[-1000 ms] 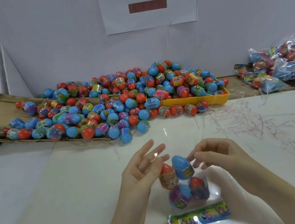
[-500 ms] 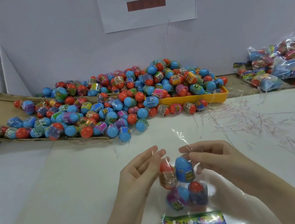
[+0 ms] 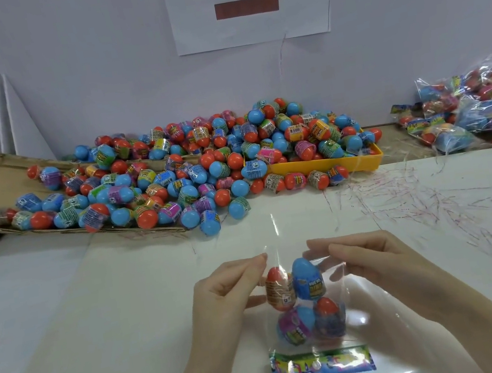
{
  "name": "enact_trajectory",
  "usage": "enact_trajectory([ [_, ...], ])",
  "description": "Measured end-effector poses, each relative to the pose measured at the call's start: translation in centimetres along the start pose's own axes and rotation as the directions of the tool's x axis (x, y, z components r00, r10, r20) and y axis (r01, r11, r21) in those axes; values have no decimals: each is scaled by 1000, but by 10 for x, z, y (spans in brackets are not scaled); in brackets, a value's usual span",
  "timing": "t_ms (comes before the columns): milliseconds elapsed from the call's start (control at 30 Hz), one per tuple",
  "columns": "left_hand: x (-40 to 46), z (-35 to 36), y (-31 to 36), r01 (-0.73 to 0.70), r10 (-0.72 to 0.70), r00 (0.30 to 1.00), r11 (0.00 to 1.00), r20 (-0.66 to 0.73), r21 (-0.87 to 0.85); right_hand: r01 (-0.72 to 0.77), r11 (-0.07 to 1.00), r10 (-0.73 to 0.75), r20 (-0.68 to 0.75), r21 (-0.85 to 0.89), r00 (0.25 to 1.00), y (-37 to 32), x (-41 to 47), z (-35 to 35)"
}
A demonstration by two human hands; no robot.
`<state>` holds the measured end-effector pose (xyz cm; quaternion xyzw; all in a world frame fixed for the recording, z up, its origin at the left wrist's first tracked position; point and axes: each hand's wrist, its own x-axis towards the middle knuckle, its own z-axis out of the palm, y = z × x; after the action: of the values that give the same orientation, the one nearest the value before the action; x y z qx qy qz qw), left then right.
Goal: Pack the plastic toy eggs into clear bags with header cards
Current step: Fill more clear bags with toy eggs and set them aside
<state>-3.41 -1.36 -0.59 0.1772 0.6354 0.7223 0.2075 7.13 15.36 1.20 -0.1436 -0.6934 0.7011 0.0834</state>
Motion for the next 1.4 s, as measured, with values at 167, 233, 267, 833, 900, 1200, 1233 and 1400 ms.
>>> enact_trajectory([
  [167,-1,0,2,-47,47,999,999,-26,16,1,1000,-1,-25,-7,1000,1,-1,-2],
  [233,-1,1,2,-41,41,999,999,-30,6,-4,1000,4,-27,-2,1000,2,0,-2],
  [267,-2,1,3,-35,35,999,999,-30,-1,-5,1000,5,-29,2,1000,2,0,-2],
  [833,3,-12,5,-32,30,998,999,54,28,-1,999,4,-70,34,998,1,0,-7],
  [900,3,-14,5,-33,30,997,999,69,38,1,1000,1,-68,31,998,0,-1,-7],
  [1200,1,-19,9,-66,50,977,995,208,70,20,996,-14,-73,84,997,2,1,-6],
  [1233,1,-20,9,-61,46,975,996,215,61,22,996,-16,-73,89,997,3,1,-7],
  [1400,2,-23,8,-46,32,971,997,237,56,12,994,-6,-58,109,998,5,2,-7],
])
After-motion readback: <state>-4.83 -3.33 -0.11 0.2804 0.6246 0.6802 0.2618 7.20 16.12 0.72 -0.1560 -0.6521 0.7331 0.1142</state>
